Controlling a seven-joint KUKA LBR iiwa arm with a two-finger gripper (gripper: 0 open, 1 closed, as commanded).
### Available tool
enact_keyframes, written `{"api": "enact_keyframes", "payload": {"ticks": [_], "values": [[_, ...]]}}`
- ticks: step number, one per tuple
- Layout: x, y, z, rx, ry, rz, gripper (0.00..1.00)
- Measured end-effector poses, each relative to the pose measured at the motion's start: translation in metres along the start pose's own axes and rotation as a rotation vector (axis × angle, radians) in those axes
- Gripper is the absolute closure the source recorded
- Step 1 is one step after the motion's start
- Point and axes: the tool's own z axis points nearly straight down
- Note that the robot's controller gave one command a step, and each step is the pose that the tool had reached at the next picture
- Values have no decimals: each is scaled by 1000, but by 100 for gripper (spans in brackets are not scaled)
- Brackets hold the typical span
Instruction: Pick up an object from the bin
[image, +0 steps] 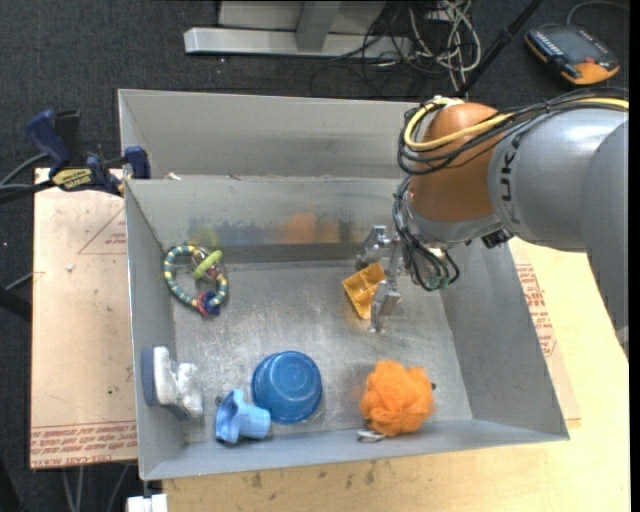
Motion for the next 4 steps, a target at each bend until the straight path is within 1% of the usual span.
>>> {"api": "enact_keyframes", "payload": {"ticks": [1, 2, 4], "values": [[-2, -5, 17, -2, -12, -187, 0], [-7, 7, 24, -6, -15, 200, 100], [-7, 7, 22, -5, -14, 199, 100]]}}
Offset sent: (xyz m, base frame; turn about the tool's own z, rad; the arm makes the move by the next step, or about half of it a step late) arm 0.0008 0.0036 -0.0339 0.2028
